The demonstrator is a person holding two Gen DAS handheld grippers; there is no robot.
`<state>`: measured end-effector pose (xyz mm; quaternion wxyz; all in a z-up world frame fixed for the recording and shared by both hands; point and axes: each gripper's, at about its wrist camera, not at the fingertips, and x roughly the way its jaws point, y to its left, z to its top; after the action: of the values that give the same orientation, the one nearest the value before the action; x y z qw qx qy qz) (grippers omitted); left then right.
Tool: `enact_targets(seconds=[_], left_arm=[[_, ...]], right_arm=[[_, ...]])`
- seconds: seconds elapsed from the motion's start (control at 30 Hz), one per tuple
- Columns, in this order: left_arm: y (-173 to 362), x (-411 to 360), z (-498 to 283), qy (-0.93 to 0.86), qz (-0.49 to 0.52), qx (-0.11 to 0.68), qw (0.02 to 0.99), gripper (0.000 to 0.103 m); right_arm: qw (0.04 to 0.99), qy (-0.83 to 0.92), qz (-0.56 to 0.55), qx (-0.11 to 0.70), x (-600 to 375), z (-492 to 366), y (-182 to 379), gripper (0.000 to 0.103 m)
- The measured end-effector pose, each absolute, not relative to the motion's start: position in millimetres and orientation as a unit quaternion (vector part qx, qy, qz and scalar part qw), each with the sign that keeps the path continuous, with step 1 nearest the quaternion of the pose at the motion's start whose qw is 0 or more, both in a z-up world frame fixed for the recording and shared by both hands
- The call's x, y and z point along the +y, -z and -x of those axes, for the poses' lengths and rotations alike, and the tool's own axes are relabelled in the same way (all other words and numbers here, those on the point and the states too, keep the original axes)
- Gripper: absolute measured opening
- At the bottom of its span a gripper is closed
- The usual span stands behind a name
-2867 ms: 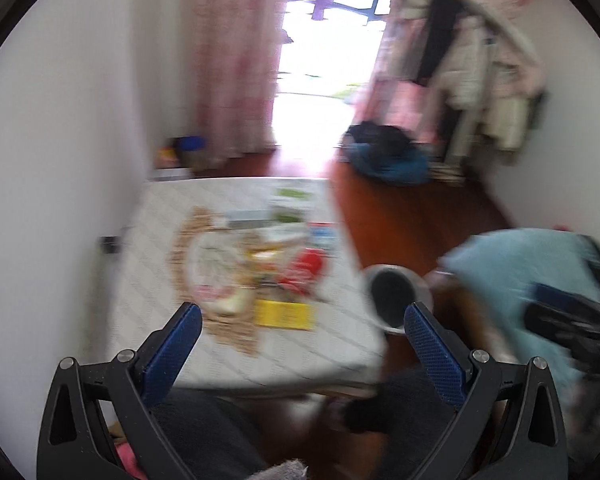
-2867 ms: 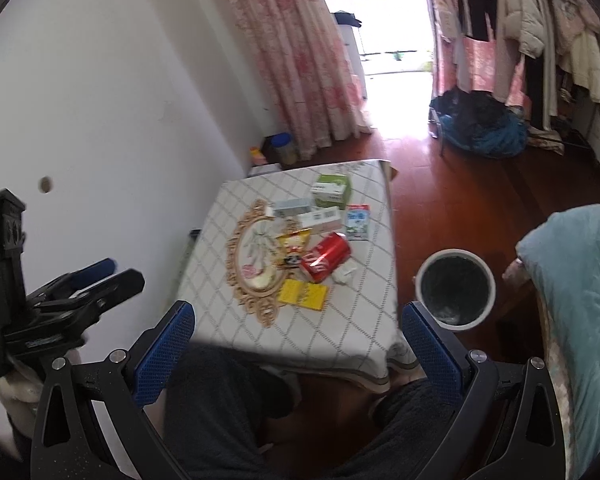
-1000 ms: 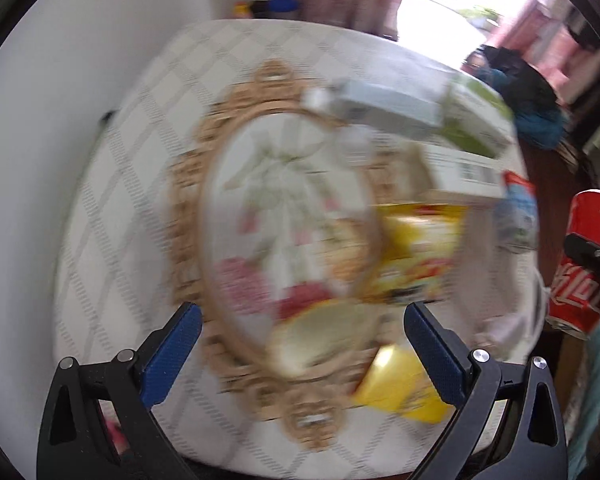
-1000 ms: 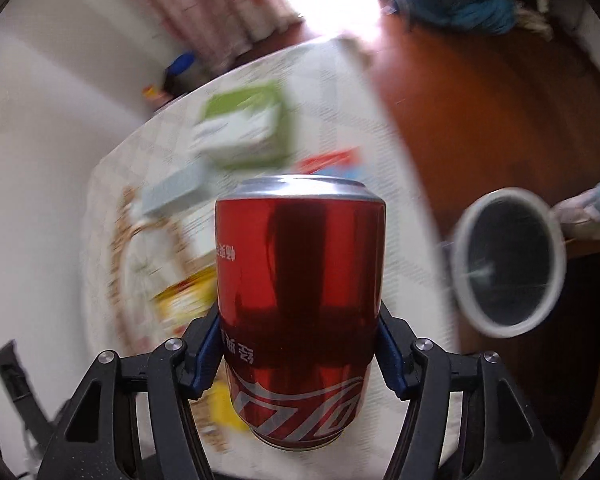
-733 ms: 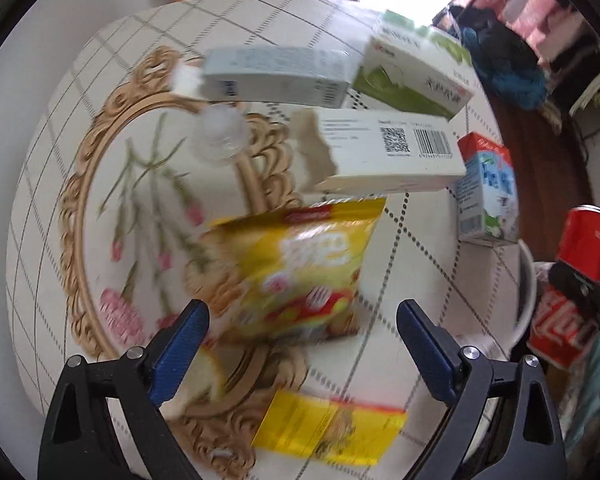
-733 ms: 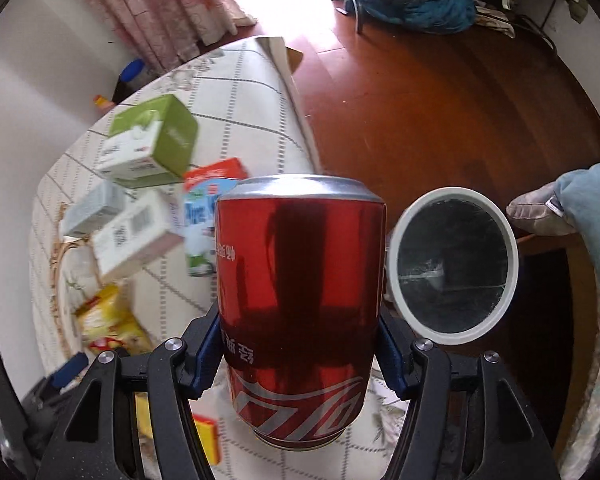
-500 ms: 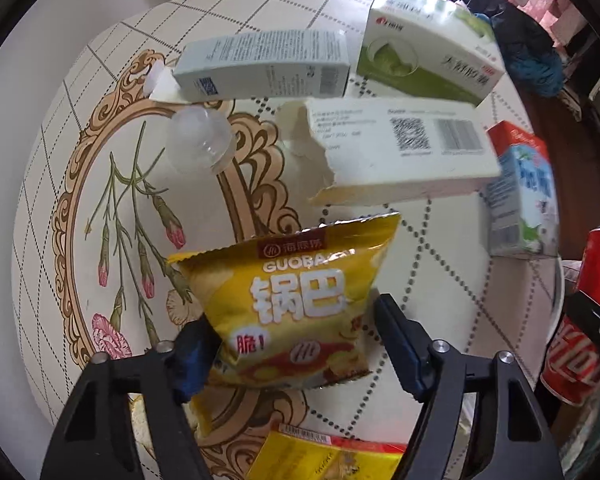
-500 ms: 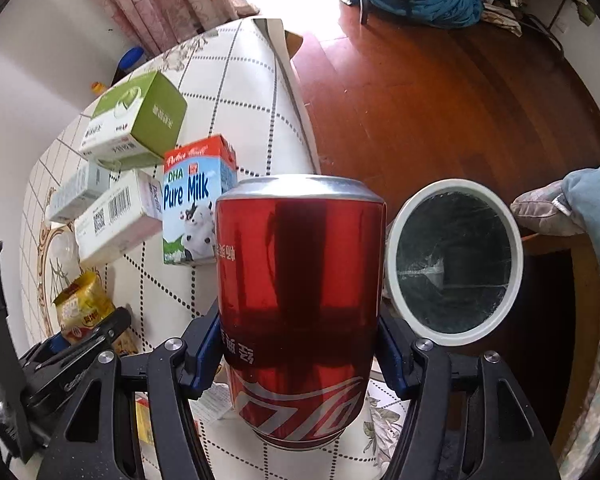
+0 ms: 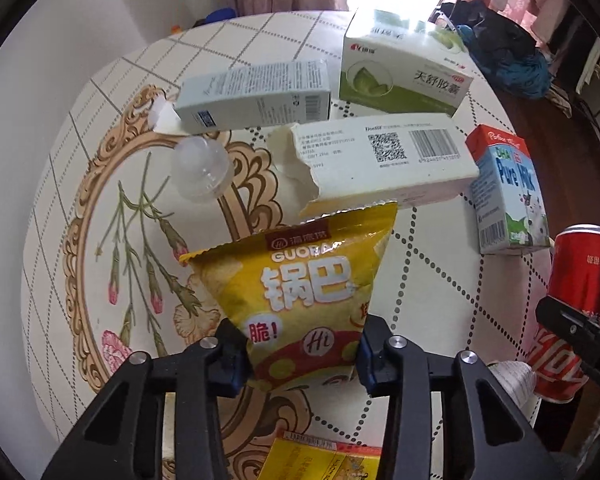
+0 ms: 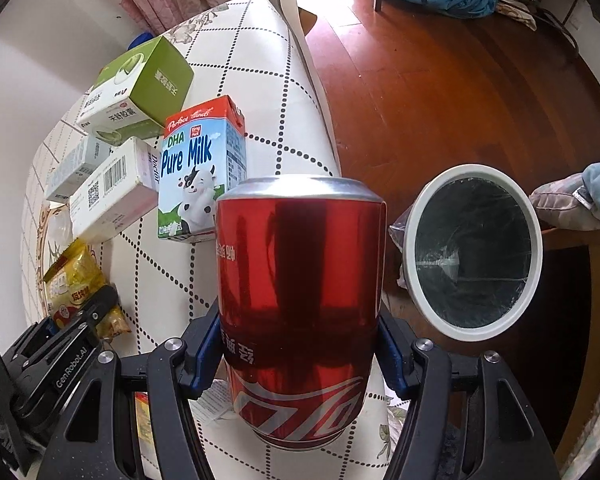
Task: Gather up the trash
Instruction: 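Lift the can with the right tool while the left tool grasps the yellow GUOBA chip bag, then carry the can and chip bag to the white bin and release both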
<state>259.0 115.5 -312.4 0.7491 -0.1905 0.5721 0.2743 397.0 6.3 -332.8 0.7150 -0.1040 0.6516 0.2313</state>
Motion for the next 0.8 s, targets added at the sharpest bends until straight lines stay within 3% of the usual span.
enact_targets(seconds=[0.33,0.63,0.8], left_arm=[[227.6,93.6,-235.4,-0.260,0.157,0.517,0.800,0.037],[149.1,34.8,-297.7,-0.162,0.160,0.466,0.855,0.037],[160.3,-3.6,-355.7,-0.069,0.199,0.483,0.850,0.037]], right_arm=[[0.742,-0.249,0.063,0.620,-26.8,-401.1,294.0,0.067],[0.789,-0.244,0.006,0.563,-118.7,-425.3,217.9,0.067],[0.808,-0.213,0.007,0.549,-183.4,-453.8,200.8,0.067]])
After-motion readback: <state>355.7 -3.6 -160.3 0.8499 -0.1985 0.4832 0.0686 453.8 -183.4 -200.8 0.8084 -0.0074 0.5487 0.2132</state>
